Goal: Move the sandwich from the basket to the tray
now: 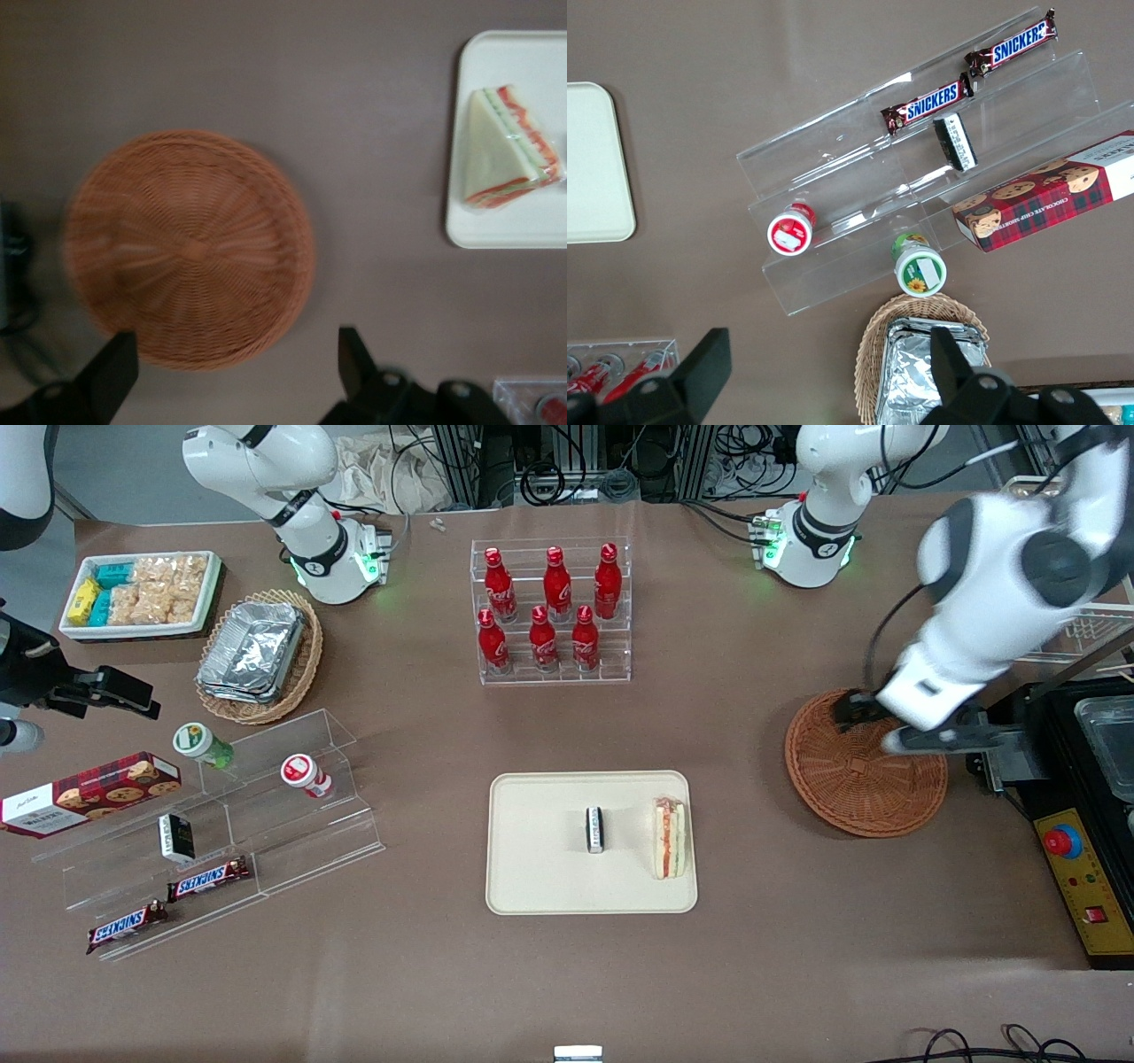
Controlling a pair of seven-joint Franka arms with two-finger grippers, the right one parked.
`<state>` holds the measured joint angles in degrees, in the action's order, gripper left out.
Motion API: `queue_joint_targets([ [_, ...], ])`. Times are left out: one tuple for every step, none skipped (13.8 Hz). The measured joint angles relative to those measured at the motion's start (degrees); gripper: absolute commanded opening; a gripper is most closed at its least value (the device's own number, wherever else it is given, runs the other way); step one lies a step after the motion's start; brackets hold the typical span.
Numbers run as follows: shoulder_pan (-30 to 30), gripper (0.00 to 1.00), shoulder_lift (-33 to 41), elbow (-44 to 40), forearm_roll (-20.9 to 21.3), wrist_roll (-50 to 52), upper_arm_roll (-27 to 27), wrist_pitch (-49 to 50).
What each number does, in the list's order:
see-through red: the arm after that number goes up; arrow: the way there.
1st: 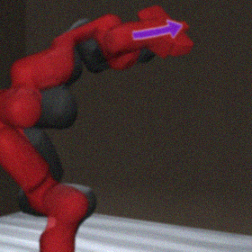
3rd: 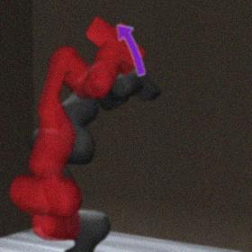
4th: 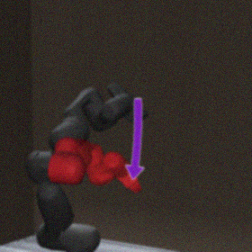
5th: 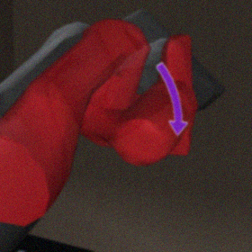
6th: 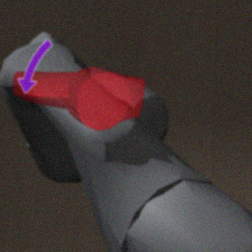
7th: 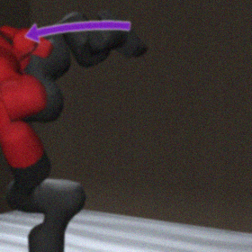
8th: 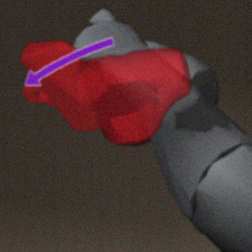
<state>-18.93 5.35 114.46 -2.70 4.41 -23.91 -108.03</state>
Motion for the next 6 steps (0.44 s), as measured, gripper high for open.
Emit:
queue_joint_targets([
  [-2.85, 1.0, -0.16, -4.77, -0.02, -2.11, 0.12, 6.14],
  [-4.83, 1.0, -1.41, -9.7, 0.19, -2.83, 0.2, 10.38],
  [-6.08, 1.0, -3.31, -13.88, 0.79, -3.03, 0.23, 12.61],
  [-6.54, 1.0, -5.47, -16.85, 1.67, -3.05, 0.23, 13.6],
  [-6.54, 1.0, -7.34, -18.41, 2.18, -3.04, 0.06, 13.84],
  [-6.5, 1.0, -8.72, -19.04, 2.46, -3.02, -0.29, 13.86],
])
